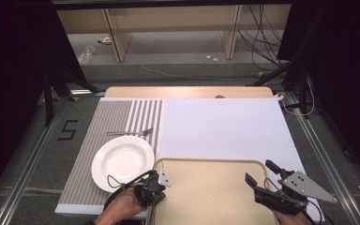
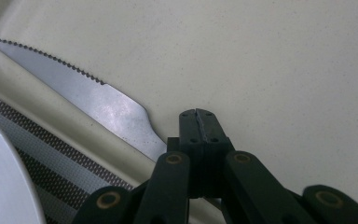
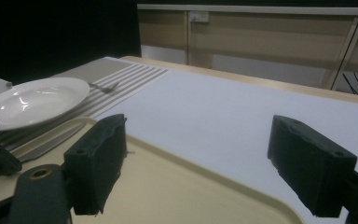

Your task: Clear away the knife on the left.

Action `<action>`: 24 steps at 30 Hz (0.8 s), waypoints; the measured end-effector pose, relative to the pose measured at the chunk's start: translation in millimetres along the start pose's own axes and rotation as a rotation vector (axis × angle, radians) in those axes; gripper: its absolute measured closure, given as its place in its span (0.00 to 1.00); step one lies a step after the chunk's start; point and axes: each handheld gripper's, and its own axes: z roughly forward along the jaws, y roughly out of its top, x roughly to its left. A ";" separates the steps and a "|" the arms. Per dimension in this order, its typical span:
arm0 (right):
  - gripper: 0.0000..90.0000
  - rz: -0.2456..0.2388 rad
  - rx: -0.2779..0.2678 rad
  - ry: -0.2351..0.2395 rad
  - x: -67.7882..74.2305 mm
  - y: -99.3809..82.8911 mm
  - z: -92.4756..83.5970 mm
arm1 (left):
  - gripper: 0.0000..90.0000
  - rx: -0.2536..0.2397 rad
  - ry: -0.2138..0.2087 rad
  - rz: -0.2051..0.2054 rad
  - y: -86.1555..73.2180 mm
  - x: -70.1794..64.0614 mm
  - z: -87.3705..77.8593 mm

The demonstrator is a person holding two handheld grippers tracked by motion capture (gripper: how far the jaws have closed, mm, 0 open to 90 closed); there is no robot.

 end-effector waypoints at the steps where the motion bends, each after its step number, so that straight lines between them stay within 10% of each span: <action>1: 0.23 0.000 0.001 0.000 -0.1 -0.1 0.1 | 0.99 0.001 -0.002 0.000 -0.3 0.6 -0.2; 14: 0.23 0.000 0.000 0.000 0.0 0.0 0.0 | 0.94 -0.025 -0.015 0.000 -1.2 2.6 -5.9; 24: 0.23 -0.003 0.003 0.001 0.4 -0.1 0.3 | 0.54 -0.182 0.013 -0.071 -0.1 10.3 -23.1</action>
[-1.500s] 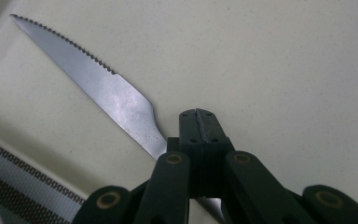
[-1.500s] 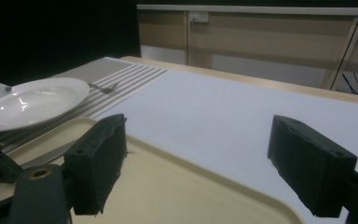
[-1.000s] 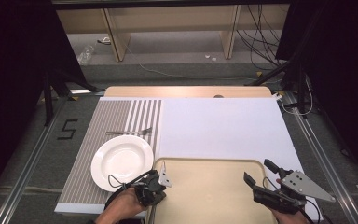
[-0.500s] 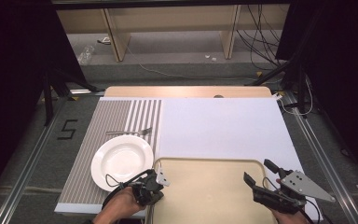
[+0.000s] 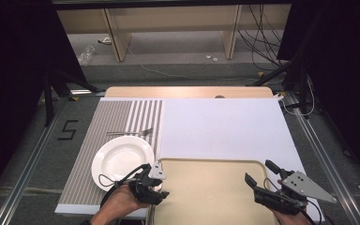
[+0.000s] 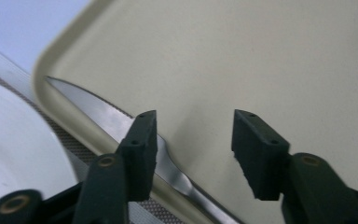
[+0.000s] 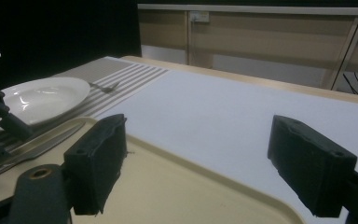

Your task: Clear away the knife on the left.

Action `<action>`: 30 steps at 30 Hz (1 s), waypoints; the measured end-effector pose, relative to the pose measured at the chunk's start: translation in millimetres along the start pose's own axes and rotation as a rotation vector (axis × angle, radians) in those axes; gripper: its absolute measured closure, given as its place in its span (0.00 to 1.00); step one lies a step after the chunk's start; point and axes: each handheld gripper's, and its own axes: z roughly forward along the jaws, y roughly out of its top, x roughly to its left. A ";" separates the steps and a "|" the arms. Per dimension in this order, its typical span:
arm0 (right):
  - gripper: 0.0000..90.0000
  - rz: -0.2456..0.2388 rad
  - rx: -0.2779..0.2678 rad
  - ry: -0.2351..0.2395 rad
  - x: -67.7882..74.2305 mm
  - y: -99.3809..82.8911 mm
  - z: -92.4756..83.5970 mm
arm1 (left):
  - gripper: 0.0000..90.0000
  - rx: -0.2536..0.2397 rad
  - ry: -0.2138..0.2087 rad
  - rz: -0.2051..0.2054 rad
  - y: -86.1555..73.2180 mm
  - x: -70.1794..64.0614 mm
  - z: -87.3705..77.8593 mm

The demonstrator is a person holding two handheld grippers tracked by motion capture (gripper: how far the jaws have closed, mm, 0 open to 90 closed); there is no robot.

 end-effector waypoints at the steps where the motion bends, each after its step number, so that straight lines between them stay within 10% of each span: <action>1: 0.23 0.000 -0.001 0.000 -0.2 0.0 0.1 | 0.52 -0.017 0.011 0.005 0.1 0.7 -1.8; 9: 0.23 0.007 -0.007 0.002 -0.5 -0.1 0.3 | 0.37 -0.145 0.051 -0.036 1.0 7.6 -15.0; 30: 0.21 0.024 -0.018 0.007 -3.9 -1.7 0.3 | 0.23 -0.301 0.110 -0.124 0.0 24.0 -36.0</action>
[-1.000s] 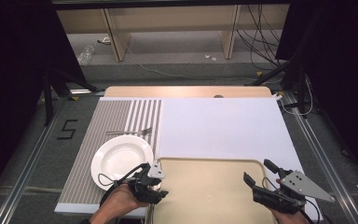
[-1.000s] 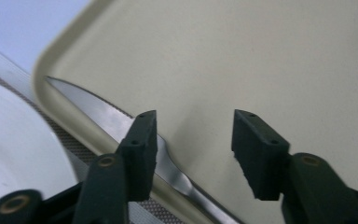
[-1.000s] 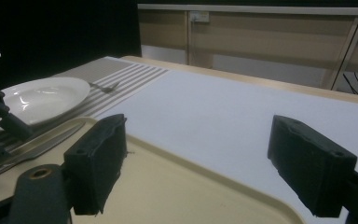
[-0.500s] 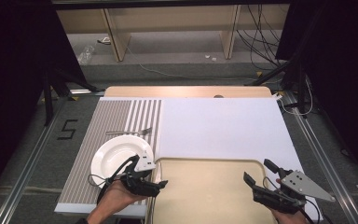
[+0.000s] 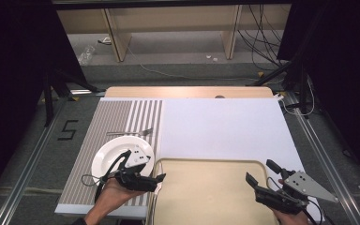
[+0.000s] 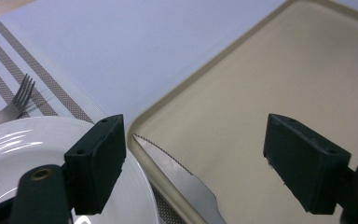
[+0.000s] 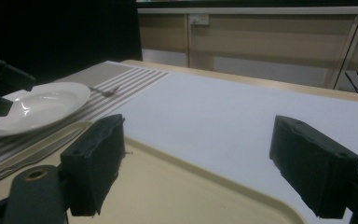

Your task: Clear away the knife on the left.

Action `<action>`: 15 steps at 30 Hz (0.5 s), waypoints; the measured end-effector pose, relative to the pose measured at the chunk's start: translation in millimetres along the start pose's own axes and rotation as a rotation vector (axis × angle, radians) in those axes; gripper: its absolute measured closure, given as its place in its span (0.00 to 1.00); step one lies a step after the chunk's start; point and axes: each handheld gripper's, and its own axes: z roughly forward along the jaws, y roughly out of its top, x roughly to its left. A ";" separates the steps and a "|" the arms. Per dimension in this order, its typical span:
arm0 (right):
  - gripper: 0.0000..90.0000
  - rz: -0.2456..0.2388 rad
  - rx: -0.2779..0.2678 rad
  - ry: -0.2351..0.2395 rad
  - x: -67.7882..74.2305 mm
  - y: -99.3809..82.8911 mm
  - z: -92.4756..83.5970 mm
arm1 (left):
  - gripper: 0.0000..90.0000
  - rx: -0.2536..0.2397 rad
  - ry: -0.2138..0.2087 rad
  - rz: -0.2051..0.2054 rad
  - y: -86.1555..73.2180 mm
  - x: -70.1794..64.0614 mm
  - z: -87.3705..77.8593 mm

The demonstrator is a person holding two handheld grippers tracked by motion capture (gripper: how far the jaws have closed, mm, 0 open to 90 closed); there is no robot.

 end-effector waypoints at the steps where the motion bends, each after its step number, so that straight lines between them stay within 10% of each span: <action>1: 0.21 0.000 0.000 0.000 0.0 0.0 0.0 | 0.23 -0.003 0.001 -0.001 0.3 0.9 -0.6; 15: 0.20 -0.002 -0.002 0.002 -0.2 0.0 -0.5 | 0.22 -0.040 0.040 -0.047 1.5 17.4 -11.0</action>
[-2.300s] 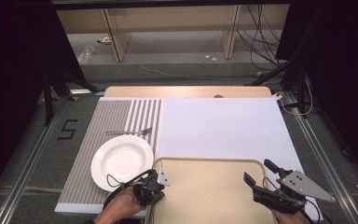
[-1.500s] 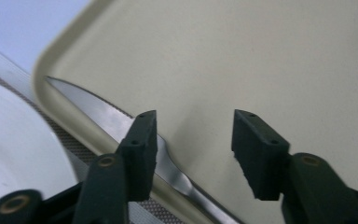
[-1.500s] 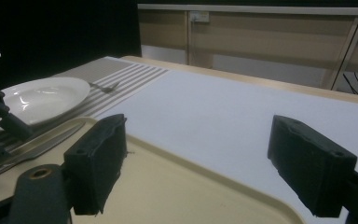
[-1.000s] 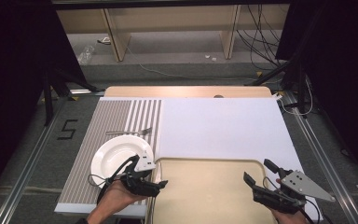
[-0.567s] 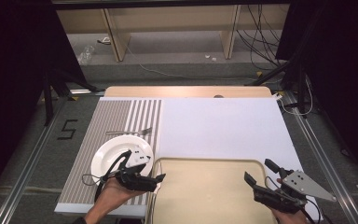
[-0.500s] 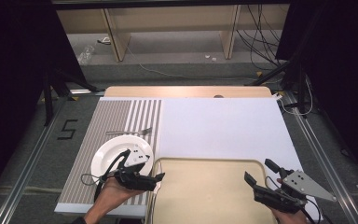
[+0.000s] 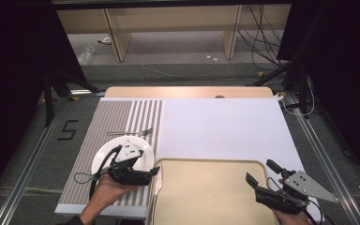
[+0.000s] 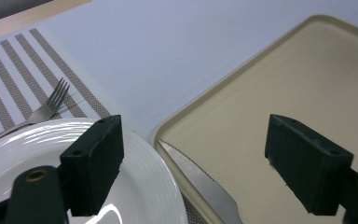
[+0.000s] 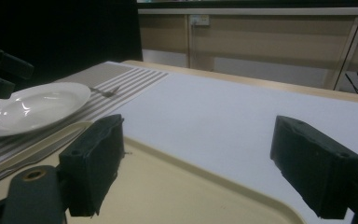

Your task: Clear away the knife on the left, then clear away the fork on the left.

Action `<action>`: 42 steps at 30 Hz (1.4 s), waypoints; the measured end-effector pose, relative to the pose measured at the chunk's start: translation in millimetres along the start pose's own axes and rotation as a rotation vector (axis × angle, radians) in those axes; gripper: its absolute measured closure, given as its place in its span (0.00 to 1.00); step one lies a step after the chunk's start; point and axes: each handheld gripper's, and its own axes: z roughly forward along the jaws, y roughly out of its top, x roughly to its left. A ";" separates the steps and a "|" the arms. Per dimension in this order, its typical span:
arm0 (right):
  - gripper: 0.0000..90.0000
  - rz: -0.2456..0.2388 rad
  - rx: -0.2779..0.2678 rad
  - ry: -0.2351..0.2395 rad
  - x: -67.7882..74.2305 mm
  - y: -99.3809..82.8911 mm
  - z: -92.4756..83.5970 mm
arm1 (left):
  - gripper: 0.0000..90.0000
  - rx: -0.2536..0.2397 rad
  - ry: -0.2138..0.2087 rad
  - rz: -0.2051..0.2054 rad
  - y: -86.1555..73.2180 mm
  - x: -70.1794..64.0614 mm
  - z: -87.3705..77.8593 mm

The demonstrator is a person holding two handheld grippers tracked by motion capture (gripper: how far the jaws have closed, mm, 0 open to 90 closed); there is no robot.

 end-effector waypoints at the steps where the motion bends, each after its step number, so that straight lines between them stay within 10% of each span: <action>1: 0.20 -0.001 0.000 0.000 0.0 0.0 0.0 | 0.22 -0.002 0.002 0.000 0.0 1.3 -0.7; 42: 0.21 -0.017 0.023 -0.002 4.3 0.1 3.2 | 0.22 0.014 0.139 -0.062 8.2 66.9 -21.7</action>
